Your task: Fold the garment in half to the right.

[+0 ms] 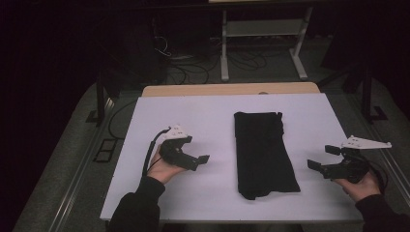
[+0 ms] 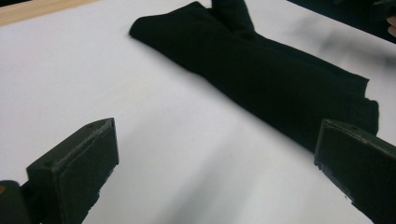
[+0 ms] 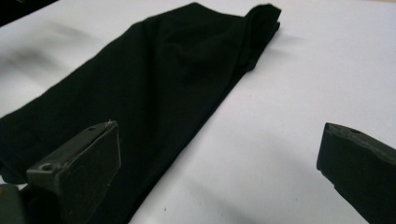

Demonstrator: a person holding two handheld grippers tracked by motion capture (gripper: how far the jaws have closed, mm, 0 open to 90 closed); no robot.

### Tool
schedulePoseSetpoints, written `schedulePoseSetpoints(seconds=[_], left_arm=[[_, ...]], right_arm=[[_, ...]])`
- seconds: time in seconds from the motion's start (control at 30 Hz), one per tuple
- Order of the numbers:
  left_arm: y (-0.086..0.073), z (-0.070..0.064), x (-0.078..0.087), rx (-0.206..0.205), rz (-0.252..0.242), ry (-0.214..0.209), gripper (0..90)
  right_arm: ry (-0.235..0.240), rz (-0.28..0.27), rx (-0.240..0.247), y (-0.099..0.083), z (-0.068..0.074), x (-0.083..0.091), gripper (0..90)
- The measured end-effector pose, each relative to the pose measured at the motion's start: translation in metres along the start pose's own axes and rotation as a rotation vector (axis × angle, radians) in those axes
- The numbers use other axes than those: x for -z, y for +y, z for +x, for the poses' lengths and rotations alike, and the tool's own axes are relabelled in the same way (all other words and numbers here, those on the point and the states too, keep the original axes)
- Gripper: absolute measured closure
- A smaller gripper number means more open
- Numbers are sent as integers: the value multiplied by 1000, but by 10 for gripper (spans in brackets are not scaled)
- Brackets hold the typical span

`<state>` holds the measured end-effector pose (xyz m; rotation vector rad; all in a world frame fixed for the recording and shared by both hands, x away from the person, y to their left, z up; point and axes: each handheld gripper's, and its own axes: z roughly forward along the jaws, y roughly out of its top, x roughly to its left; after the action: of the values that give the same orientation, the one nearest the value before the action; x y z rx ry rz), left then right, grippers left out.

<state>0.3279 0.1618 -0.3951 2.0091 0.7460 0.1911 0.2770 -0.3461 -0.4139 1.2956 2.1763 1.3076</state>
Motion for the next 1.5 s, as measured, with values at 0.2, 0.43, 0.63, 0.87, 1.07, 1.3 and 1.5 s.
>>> schedulePoseSetpoints(seconds=[0.2, 0.43, 0.63, 0.87, 1.07, 1.3, 1.5], left_arm=[[-17, 8, 15, 24, -19, 31, 0], [-35, 15, 33, 50, -42, 59, 0], [-45, 19, 45, 52, -59, 72, 0], [-59, 22, 61, 68, -100, 110, 0], [-74, 24, 74, 76, -129, 148, 0], [-90, 26, 89, 93, -126, 191, 0], [-99, 28, 97, 110, -126, 210, 0]], right_arm=[[-2, 5, 3, -4, 3, 0, 0], [1, 4, 2, -6, 5, 2, 0], [0, -2, 2, -7, 4, 3, 0], [-2, -2, -1, -9, 3, 4, 0], [2, 0, -2, -10, 3, 4, 0], [2, 0, -1, -10, 4, 4, 0], [4, -1, -5, -9, 4, 3, 0]])
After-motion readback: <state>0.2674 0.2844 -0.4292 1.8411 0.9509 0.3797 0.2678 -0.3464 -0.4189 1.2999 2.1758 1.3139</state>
